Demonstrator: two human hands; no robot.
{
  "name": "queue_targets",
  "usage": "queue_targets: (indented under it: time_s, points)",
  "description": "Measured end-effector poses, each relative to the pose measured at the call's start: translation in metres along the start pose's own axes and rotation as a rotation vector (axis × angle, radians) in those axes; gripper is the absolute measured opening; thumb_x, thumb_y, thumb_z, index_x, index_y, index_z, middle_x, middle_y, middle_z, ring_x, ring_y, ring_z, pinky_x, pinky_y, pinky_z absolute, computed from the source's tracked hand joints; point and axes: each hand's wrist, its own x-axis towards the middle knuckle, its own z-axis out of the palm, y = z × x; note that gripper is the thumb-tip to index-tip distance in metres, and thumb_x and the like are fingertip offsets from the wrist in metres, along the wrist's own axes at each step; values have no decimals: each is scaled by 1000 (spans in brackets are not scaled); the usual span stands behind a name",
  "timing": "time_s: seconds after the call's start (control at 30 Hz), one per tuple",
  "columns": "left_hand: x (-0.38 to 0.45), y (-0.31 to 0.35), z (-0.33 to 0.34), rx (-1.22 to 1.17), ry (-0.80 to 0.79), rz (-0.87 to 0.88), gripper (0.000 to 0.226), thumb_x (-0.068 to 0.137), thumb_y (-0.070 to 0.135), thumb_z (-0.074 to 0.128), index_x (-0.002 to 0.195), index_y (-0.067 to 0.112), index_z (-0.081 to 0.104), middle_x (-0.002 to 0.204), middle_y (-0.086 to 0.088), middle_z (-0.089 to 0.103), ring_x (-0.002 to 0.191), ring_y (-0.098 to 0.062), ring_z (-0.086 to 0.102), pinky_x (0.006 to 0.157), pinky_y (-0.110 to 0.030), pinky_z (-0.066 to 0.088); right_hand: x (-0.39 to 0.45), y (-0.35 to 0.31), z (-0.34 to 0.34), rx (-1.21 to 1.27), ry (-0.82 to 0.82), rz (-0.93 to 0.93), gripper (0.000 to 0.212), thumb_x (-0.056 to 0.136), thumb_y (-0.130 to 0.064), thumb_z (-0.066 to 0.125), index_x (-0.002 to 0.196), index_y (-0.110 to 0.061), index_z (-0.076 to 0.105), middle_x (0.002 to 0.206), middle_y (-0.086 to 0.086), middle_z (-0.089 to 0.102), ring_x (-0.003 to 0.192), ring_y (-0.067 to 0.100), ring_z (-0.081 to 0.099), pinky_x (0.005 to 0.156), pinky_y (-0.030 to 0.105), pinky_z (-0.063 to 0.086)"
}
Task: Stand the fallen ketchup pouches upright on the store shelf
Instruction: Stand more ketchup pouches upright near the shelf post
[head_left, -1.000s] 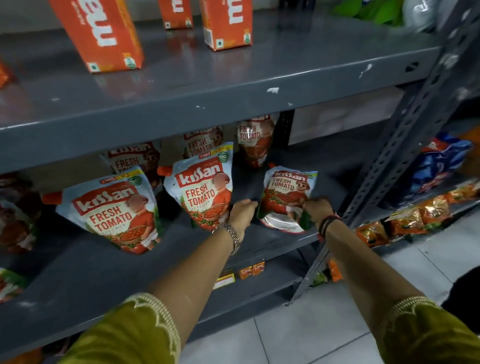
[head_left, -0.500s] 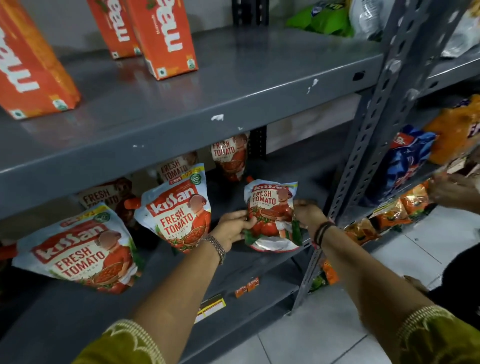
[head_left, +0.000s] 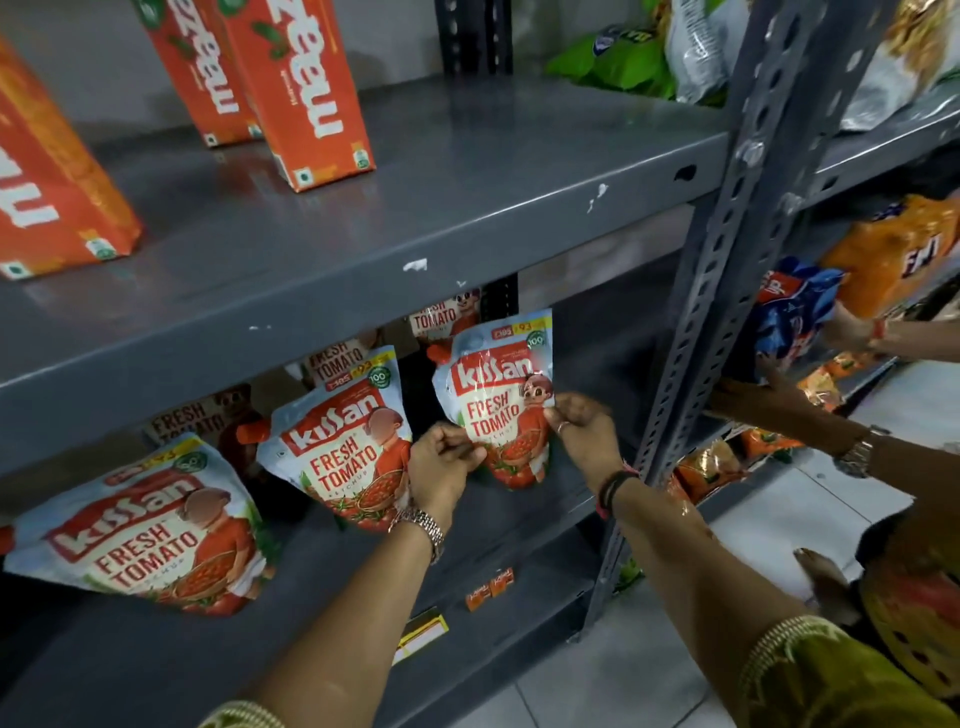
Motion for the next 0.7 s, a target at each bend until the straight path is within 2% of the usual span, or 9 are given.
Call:
queue_targets:
  time_s: [0.03,0.13,0.27,0.33,0.37,0.43,0.5,0.6,0.7]
  points:
    - [-1,-2,-2,16,-7,19,31,72,-14,67,73,14,52,80,-3,62,87,-19,62,69,-16,54,-3,4,-1,0,13,-1,18,86,6,56,101,15,62,100,10,63,76,-2,62,73,6,51]
    - [-3,-1,-6,98,-50,43,31,73,-7,70,80,17,50,92,-4,64,96,-21,64,78,-24,54,-8,8,-2,68,21,-13,22,85,8,56,107,11,61,108,14,63,91,15,60,83,22,53]
    - [-7,11,-6,96,-222,18,57,69,17,79,117,17,47,113,8,59,106,-9,56,92,-26,46,-17,8,-6,188,-90,16,38,88,-1,56,126,0,52,122,11,60,113,22,57,92,28,53]
    - [-5,19,-5,62,-215,19,68,68,28,79,127,16,48,117,6,61,110,-8,56,89,-23,46,-21,7,-6,229,-117,45,41,90,-9,56,130,-5,50,130,11,58,117,22,57,98,35,50]
    - [-3,24,-4,12,-196,16,67,71,31,77,130,18,48,118,6,62,109,-8,57,85,-20,47,-20,5,-7,230,-122,37,41,91,-12,55,131,-7,49,130,9,58,115,19,59,94,30,52]
    - [2,31,-3,-58,-167,43,59,78,31,71,131,19,49,121,4,63,108,-6,59,82,-17,48,-15,-6,-6,223,-131,-3,41,91,-15,55,132,-11,49,123,1,60,102,6,61,78,13,54]
    - [5,34,-2,-36,-170,101,47,84,26,65,128,15,53,123,-1,64,110,-11,60,87,-22,50,-7,-20,-4,217,-151,-20,41,90,-15,58,130,-18,51,116,-8,62,95,-2,61,71,10,55]
    - [9,37,-3,18,-120,181,37,86,17,62,122,8,57,118,-4,64,106,-16,62,84,-22,51,6,-35,-3,190,-177,-40,42,84,-2,62,121,-19,55,112,-1,69,102,13,67,84,33,59]
    - [13,42,-3,54,-35,251,28,85,13,63,112,3,62,113,-12,67,104,-23,65,83,-27,52,12,-41,-6,144,-131,-89,40,75,2,67,99,-28,58,110,6,71,101,22,68,84,42,58]
